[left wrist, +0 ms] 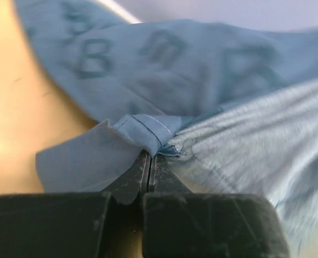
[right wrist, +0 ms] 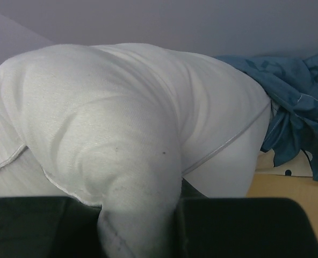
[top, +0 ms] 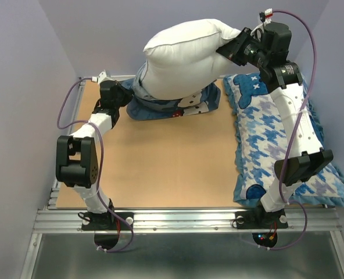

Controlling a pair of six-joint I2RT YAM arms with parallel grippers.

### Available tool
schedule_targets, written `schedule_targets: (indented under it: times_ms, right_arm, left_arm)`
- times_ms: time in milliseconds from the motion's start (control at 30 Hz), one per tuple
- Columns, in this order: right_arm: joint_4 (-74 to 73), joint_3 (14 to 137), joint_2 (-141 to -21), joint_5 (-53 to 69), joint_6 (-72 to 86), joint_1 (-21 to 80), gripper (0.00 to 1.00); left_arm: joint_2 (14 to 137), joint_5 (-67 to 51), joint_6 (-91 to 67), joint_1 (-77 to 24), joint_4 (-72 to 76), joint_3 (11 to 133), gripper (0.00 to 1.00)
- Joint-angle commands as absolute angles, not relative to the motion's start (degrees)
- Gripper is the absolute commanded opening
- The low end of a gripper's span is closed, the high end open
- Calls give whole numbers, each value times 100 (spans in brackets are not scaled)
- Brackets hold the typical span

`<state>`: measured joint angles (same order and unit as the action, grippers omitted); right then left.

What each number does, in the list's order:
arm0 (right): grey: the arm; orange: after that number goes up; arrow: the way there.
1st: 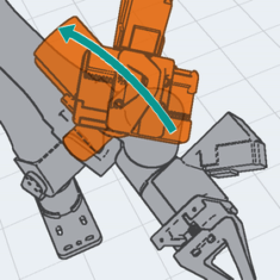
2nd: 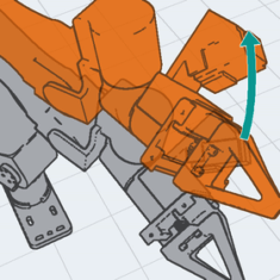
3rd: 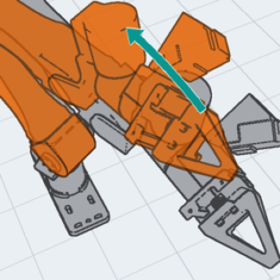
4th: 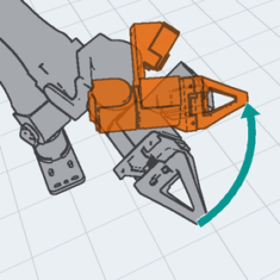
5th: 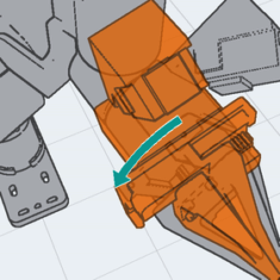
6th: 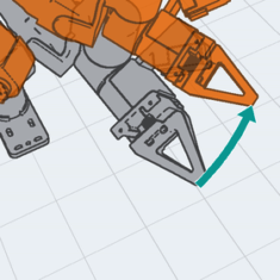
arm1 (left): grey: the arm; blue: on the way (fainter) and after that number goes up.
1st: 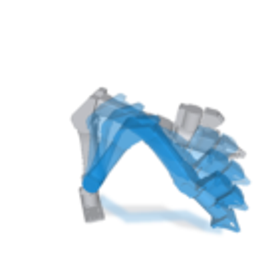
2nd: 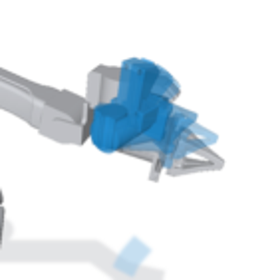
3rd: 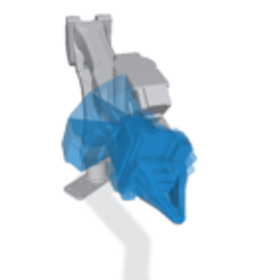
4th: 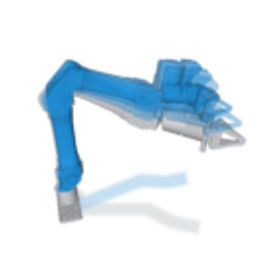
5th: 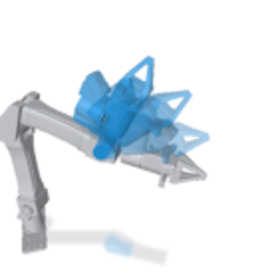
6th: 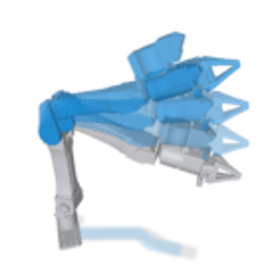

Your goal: Remove the pillowcase from the pillow

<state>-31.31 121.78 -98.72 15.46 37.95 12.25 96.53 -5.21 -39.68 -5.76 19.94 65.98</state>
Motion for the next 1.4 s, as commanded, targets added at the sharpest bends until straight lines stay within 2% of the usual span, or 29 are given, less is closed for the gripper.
schedule_targets:
  times_ms: [0,100,233,400,600,767,1000,1100,1267,1367]
  right_arm:
    - [-2452,13033,-9176,1388,4104,879,1]
    - [-2522,13270,-9158,1476,4210,669,1]
    - [-2593,13430,-9150,1582,4280,492,1]
    - [-2593,13219,-9079,1678,4341,185,1]
    - [-2584,13842,-9404,2337,4912,-483,1]
    - [-2558,13834,-9597,2575,5194,-940,0]
    - [-2453,12965,-9686,2506,5080,-984,1]
    - [-2215,12201,-9475,2549,4984,-906,1]
    - [-2215,11190,-9202,1759,4395,-370,0]
    - [-2600,11109,-9403,366,3719,499,1]
  left_arm:
    - [10150,869,-4122,-255,1073,6706,0]
    - [10572,1396,-4245,-141,564,6969,0]
    - [10635,1520,-4464,166,440,6952,0]
    - [10398,2144,-4500,491,9,6979,0]
    - [10178,2373,-4588,984,-280,6741,0]
    - [9643,2988,-4518,1011,-483,6610,0]
    - [8729,3322,-4202,818,-344,6311,0]
    - [8569,2928,-3667,686,-202,6362,0]
    - [8473,2531,-2858,256,-430,6907,0]
    - [8551,2373,-2225,-17,-780,7530,0]
